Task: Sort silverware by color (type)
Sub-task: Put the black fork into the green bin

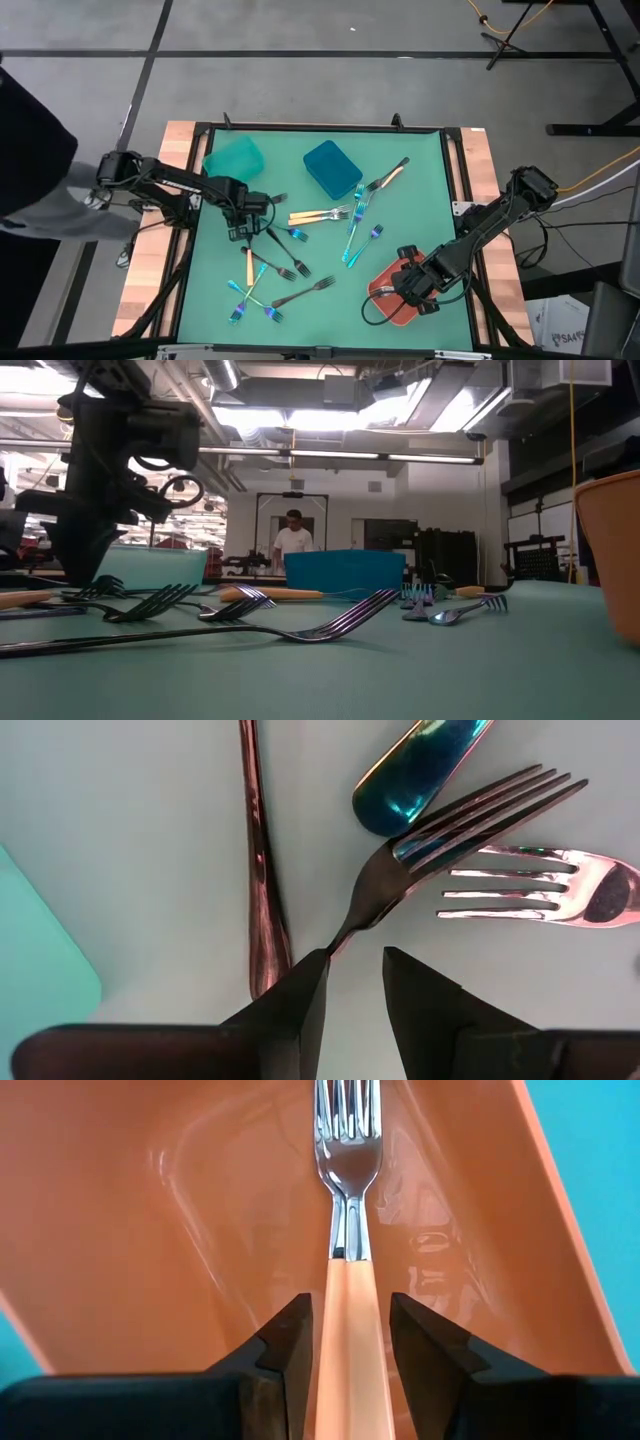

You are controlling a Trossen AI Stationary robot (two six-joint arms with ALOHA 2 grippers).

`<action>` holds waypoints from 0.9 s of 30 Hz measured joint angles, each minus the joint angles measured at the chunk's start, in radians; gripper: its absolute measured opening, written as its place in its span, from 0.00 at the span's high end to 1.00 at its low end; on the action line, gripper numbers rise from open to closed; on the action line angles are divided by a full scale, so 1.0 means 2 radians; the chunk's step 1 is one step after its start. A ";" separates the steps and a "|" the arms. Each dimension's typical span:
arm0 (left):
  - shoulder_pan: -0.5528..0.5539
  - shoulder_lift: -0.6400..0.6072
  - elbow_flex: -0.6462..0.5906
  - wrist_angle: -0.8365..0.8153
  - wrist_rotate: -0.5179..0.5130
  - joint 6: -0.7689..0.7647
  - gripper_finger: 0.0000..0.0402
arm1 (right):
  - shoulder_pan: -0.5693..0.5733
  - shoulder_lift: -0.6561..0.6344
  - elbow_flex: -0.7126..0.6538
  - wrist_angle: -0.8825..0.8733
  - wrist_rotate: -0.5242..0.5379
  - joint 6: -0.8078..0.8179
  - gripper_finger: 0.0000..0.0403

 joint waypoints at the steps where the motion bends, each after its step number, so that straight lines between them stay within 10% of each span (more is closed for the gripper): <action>1: 0.000 0.000 0.002 -0.001 0.000 0.000 0.76 | 0.000 0.000 0.000 0.000 0.000 0.000 0.69; 27: 0.000 0.000 0.022 0.032 -0.020 0.005 0.76 | 0.000 0.000 0.000 0.000 0.000 0.000 0.69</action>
